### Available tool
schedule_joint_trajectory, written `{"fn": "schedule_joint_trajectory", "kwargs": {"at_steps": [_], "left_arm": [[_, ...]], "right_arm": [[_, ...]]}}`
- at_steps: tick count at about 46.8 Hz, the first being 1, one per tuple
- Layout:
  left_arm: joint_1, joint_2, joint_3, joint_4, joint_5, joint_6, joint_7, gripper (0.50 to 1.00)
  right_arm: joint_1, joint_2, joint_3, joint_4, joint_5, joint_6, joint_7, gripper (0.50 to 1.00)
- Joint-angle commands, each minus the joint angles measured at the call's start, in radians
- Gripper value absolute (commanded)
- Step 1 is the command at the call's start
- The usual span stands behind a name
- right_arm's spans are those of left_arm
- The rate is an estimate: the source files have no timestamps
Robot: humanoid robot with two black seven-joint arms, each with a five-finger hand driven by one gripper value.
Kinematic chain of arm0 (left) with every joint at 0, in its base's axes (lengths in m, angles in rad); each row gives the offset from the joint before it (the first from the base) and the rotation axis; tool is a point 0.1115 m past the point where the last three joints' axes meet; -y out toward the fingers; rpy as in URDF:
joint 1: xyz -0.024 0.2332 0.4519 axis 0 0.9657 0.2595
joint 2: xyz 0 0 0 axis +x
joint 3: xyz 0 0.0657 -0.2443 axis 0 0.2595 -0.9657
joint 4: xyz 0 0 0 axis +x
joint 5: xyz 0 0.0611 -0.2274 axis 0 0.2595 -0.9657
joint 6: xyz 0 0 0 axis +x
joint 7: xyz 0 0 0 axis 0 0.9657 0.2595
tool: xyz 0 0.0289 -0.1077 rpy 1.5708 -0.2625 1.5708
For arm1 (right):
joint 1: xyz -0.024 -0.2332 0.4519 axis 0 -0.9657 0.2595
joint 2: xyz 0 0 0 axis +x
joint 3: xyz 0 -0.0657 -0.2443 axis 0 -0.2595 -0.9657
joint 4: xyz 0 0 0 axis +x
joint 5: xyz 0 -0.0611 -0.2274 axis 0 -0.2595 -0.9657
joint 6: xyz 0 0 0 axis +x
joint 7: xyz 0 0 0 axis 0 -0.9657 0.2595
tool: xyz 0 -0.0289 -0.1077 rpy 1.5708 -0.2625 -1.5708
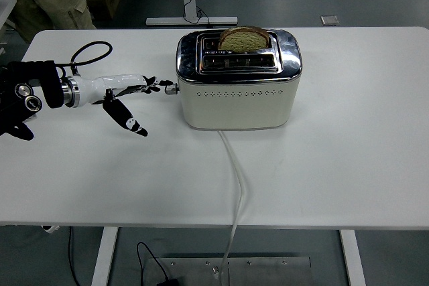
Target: Press down toaster
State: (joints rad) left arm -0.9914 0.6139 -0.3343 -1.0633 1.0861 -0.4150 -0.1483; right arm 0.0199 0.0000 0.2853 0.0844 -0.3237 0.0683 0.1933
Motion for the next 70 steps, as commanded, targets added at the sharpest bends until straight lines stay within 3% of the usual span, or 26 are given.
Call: {"fn": "schedule_joint_trajectory", "kwargs": {"at_steps": [1,43,54,70], "left_arm": [[0.007,-0.002,0.001,0.002,0.000,0.002,-0.001,1.000],[0.068,-0.022,0.026,0.016,0.002,0.045,-0.001,1.000],[0.077,0.004,0.024,0.014,-0.002,0.045,-0.001,1.000],[0.033,0.105,0.014,0.008,-0.083,0.044,-0.002,1.000]], "right_arm": [[0.000,0.000,0.000,0.000,0.000,0.001,0.000,0.998],[0.000,0.000,0.000,0.000,0.000,0.001,0.000,0.998],[0.000,0.000,0.000,0.000,0.000,0.001,0.000,0.998],[0.000,0.000,0.000,0.000,0.000,0.001,0.000,0.998]]}}
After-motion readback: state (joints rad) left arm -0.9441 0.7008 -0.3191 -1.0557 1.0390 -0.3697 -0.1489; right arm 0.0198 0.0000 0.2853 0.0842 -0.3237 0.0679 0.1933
